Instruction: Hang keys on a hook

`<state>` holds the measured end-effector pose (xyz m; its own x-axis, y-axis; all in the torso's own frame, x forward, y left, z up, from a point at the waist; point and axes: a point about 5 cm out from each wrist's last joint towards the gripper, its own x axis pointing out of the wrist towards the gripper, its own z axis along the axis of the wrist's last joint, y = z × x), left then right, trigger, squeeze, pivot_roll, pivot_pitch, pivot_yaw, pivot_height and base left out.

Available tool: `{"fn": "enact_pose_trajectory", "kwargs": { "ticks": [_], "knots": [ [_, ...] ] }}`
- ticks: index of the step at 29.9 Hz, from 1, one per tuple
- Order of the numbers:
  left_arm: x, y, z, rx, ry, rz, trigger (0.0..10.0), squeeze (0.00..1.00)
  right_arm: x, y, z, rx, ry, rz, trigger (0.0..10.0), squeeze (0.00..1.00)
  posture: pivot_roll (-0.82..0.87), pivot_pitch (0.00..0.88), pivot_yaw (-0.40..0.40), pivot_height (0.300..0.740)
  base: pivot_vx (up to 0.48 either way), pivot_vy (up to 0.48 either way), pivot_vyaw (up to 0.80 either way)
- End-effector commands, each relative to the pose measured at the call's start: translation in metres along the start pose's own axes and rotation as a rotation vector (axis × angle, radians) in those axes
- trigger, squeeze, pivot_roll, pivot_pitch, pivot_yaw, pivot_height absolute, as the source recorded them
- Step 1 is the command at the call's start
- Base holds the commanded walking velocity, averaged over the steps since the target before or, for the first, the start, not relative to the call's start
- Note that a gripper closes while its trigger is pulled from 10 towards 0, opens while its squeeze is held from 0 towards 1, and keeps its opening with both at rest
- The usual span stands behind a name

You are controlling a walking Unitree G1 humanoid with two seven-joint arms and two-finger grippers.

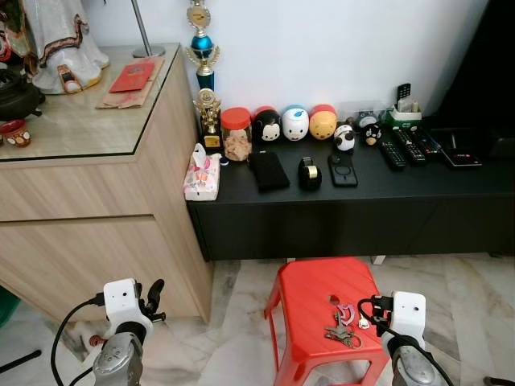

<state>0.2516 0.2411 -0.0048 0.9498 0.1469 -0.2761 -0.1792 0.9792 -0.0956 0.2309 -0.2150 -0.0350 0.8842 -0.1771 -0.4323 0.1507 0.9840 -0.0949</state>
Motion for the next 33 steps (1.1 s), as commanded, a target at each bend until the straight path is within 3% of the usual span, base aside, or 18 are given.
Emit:
{"fn": "enact_pose_trajectory", "kwargs": {
  "ticks": [1, 8, 16, 33],
  "knots": [
    [-0.003, 0.002, -0.005, 0.003, 0.025, -0.001, 10.0, 0.0, 0.001, -0.001, 0.001, -0.016, 0.008, 0.003, 10.0, 0.0, -0.13, 0.0, 0.012, 0.74, 0.0, 0.0, 0.0],
    [-0.008, 0.006, -0.014, 0.018, 0.073, 0.015, 10.0, 0.0, 0.004, 0.0, 0.006, -0.055, -0.007, 0.022, 10.0, 0.0, -0.12, 0.0, 0.008, 0.704, 0.0, 0.0, 0.0],
    [-0.006, 0.007, -0.011, 0.006, 0.06, 0.023, 10.0, 0.0, 0.007, 0.0, 0.012, -0.056, -0.025, 0.024, 10.0, 0.0, -0.11, 0.0, 0.0, 0.66, 0.0, 0.0, 0.0],
    [-0.002, 0.002, -0.008, 0.0, 0.061, 0.019, 10.0, 0.0, 0.01, 0.001, 0.016, -0.012, -0.025, 0.036, 10.0, 0.0, -0.11, 0.0, -0.002, 0.66, 0.0, 0.0, 0.0]
  ]
}}
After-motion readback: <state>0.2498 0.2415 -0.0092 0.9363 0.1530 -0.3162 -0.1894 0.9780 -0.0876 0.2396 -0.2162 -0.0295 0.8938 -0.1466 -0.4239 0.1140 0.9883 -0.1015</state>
